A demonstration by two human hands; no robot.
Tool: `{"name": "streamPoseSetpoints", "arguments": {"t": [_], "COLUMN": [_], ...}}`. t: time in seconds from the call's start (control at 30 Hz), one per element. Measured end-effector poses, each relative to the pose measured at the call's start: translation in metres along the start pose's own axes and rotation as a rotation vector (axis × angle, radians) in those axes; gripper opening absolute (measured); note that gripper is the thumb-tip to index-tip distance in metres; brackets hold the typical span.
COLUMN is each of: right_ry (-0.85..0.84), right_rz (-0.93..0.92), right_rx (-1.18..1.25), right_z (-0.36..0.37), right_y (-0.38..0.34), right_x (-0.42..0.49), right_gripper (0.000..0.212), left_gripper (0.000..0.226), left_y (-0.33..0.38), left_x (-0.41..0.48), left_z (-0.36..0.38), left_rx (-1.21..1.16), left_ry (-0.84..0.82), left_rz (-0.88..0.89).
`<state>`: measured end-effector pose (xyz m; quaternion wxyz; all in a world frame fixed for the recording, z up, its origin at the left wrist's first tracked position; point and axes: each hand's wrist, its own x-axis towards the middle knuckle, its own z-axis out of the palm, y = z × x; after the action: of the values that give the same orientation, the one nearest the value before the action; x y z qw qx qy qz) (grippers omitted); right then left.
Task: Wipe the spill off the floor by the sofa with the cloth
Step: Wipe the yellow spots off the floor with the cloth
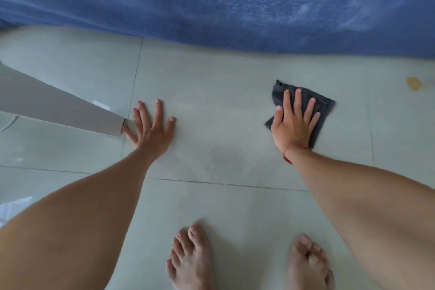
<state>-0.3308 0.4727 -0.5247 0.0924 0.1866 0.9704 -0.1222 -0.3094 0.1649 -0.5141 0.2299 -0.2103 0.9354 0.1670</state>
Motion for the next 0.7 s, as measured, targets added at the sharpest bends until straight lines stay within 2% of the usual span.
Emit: {"name": "streamPoseSetpoints", "arguments": {"t": [0.1,0.17,0.23,0.37,0.47,0.57,0.63,0.7], "right_ry": [0.013,-0.001,-0.013,-0.062,-0.105,-0.109,-0.101,-0.029], "right_rz": [0.102,0.063,-0.076,-0.473,-0.670,-0.825,-0.847,-0.751], "right_rx": [0.067,0.078,0.061,0.015,-0.030,-0.046,-0.063,-0.075], "right_z": [0.012,0.018,0.025,0.045,0.051,0.045,0.039,0.030], "right_y": [-0.050,-0.084,-0.117,-0.166,-0.159,-0.118,-0.083,-0.055], "right_x": [0.004,0.003,-0.002,-0.031,-0.055,-0.069,-0.062,-0.043], "right_gripper": [0.052,0.053,0.053,0.051,0.050,0.048,0.047,0.048], "left_gripper": [0.064,0.064,0.063,0.063,0.063,0.063,0.062,0.060], "left_y": [0.001,0.002,0.001,0.001,0.002,0.002,0.002,0.001], "left_x": [0.002,0.002,0.001,0.002,0.002,0.001,0.000,0.001], "left_z": [0.000,-0.001,-0.002,-0.003,-0.004,-0.005,-0.005,-0.006], "left_rx": [-0.003,-0.004,-0.012,0.003,0.005,0.002,-0.002,-0.011], "left_ry": [-0.016,-0.015,-0.020,-0.024,-0.038,-0.051,-0.064,-0.058], "left_rz": [-0.009,-0.010,-0.015,-0.014,-0.015,-0.016,-0.014,-0.011]}}
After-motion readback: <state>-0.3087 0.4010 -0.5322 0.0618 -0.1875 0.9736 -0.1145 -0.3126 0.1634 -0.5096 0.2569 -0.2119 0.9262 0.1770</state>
